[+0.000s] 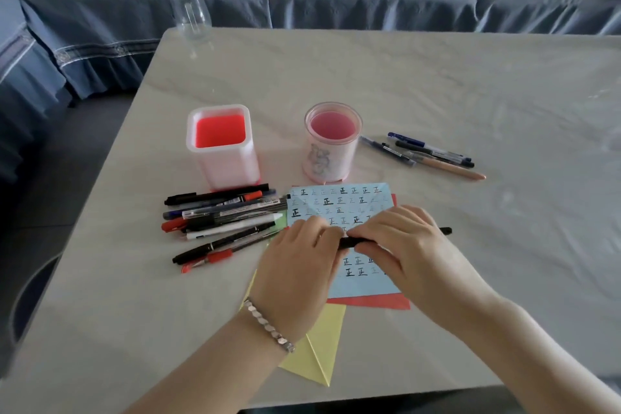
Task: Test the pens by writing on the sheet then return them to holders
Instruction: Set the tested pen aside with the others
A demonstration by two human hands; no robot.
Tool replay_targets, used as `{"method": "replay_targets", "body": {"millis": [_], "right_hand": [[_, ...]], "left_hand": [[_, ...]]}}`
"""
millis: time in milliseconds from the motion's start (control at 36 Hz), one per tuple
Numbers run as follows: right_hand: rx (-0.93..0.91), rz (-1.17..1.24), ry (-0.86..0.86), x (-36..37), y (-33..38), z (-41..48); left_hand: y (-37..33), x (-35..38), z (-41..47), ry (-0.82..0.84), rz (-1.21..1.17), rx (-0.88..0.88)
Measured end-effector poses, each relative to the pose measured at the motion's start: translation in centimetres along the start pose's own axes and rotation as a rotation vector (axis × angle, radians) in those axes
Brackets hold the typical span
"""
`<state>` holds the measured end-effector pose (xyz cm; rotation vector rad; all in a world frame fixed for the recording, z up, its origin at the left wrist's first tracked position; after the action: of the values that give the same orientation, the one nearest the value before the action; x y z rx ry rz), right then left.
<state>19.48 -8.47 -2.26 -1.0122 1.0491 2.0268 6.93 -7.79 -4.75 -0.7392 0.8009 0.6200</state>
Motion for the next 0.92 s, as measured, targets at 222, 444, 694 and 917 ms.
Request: {"method": "replay_targets", "body": {"millis": [222,444,694,917], "right_hand": [[0.533,0.316,-0.423,0.3,-1.2,-2.1],[0.966,1.119,-0.217,3.8,0.1,-2.3],[0.946,0.821,-0.328,4.0,0.7,-2.8],[0.894,1.002,-0.295,4.4,1.4,-2.3]], "left_hand": [[2.3,0.8,-2.1,0.245,-0.351,-0.552],[-0.2,0.4,-2.5,0.377,-0.516,-0.299],[-1.6,0.6,-2.9,0.306,-0.603,-0.141],[-0.7,0.3,-2.4,0.329,-0.686,-0.134]]}}
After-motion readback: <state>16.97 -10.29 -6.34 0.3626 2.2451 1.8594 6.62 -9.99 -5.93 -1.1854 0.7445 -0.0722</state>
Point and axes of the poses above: each hand's wrist, its own z-axis towards the middle knuckle, its own x-axis out of the palm, y = z × x, the point moved 5 cm from there along z, towards the middle knuckle, and after that the axes turned 4 degrees about -y, right-handed, at the moved point
